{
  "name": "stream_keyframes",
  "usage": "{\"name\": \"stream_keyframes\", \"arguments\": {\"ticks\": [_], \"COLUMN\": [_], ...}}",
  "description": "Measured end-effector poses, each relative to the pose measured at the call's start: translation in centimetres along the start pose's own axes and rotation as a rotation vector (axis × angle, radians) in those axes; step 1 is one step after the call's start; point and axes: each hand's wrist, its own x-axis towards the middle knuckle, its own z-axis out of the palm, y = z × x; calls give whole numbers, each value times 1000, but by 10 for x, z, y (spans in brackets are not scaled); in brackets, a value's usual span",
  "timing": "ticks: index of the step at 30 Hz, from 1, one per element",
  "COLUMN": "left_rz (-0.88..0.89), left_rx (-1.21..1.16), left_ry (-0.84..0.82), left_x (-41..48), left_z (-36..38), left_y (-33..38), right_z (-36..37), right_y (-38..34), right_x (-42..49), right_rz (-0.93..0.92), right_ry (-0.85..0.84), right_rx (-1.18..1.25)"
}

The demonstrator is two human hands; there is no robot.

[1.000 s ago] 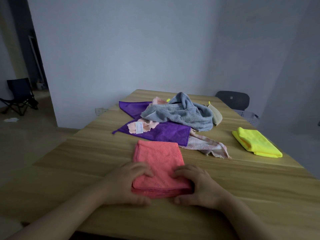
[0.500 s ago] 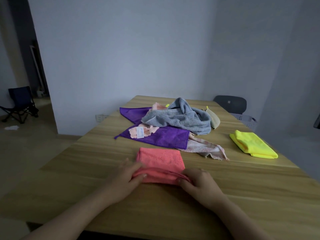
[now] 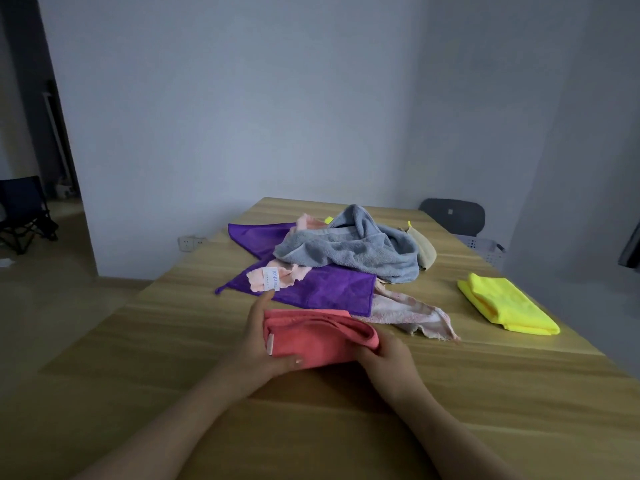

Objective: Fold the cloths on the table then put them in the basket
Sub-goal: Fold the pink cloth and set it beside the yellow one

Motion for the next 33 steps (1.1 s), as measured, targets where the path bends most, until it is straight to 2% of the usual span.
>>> {"name": "stream_keyframes", "arguments": {"ticks": [3,6,11,15,20,26,28,31,33], "left_rz": [-37,-9,-74,-78,-142,-288,-262,-152,-209], "left_rx": [50,67,206,278,402,670,712,794,816], "left_ry": [165,245,249,283,382,405,372,202,96], "left_x": [13,21,22,21,18,23,22,27,30], "left_z": [7,13,16,15,19,23,22,21,21], "left_y": [3,6,3,3,6,10,5,0,0], "right_z": [5,8,21,24,27,29,31,32,33], "right_y": [3,6,6,5,7,2,0,-4,-4], "right_x": [11,26,38,36,36,44,38,29,26], "right_rz": [42,110,240,220,160,233,150,-278,-443], "right_ry": [29,80,205,256,233,211,275,382,191], "right_rx": [26,25,48,26,-168,-308,-399,-523,-606]}}
